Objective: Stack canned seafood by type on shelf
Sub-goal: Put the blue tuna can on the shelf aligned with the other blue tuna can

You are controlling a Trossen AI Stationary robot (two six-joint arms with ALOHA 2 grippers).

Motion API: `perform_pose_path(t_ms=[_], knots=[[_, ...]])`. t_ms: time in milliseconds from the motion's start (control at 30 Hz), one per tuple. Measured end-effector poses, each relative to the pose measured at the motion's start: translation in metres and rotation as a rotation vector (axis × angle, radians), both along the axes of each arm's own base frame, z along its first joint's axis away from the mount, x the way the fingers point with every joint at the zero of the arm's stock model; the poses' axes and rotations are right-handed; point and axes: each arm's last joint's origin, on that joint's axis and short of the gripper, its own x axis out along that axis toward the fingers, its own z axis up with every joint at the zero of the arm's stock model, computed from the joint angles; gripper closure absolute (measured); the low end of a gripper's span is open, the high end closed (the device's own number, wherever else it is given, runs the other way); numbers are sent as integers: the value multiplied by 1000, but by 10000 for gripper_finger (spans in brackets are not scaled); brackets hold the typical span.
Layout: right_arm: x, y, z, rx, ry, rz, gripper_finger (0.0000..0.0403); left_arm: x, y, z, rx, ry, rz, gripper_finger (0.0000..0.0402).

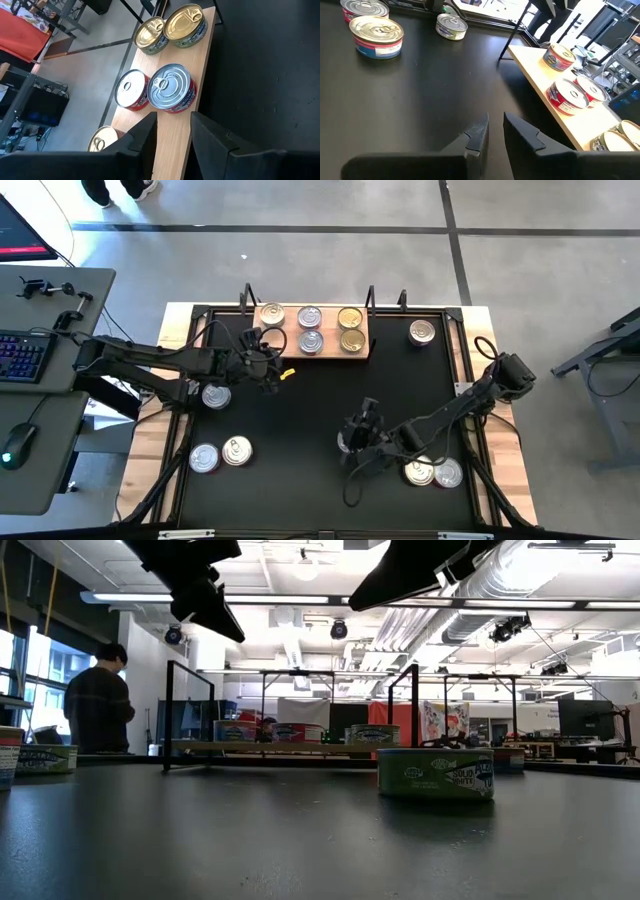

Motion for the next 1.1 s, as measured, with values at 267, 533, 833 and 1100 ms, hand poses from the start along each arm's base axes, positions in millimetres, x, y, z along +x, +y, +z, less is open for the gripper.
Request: perform_pose_path(t_ms=[267,533,833,1100], knots=[[0,0,0,-2,3,0,355,0,0,0,0,0,0,291],[-1,0,-2,15,15,5,355,0,0,0,0,0,0,291],[-9,16,-2,210,86,179,355,0,0,0,0,0,0,291],[-10,18,-3,242,77,160,355,0,0,0,0,0,0,291]])
